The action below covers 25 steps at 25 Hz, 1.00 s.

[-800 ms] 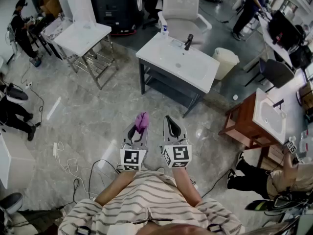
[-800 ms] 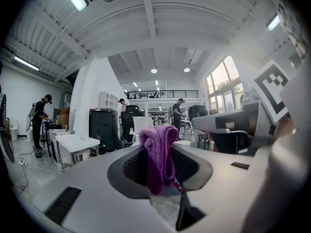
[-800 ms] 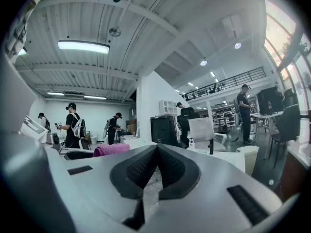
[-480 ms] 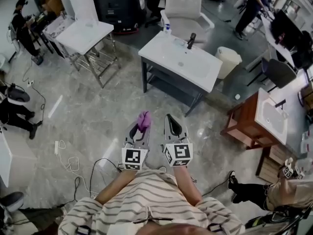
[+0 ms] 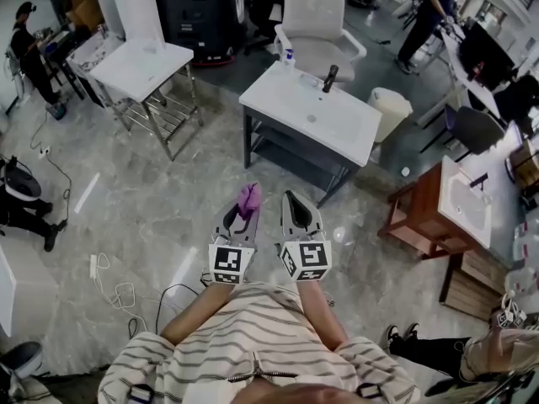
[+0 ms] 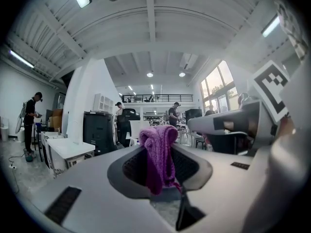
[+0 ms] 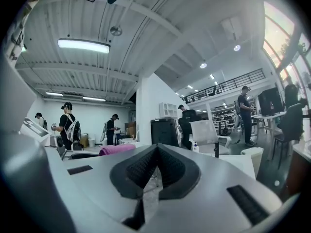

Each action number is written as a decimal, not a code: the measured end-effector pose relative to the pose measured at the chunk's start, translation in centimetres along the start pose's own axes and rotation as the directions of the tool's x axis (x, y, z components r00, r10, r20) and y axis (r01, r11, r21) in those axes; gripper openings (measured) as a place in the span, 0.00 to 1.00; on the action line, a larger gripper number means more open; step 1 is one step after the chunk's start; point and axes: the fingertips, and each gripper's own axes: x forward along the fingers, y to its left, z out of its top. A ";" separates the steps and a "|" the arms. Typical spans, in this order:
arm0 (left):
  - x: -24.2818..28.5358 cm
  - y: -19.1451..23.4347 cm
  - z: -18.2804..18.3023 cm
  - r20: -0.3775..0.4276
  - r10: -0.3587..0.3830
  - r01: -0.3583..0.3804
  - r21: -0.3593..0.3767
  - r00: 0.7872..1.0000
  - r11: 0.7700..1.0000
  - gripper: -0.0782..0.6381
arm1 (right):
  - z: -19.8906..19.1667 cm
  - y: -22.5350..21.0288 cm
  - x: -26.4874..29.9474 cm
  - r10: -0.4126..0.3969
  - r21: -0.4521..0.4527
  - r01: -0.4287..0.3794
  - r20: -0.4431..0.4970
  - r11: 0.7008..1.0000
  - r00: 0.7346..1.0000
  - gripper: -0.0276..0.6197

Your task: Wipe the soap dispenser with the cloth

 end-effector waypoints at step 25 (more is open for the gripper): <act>19.1 14.9 0.8 -0.014 -0.043 0.043 0.018 0.999 0.999 0.27 | 1.5 -6.6 24.1 -0.055 0.023 0.054 0.030 0.998 0.998 0.04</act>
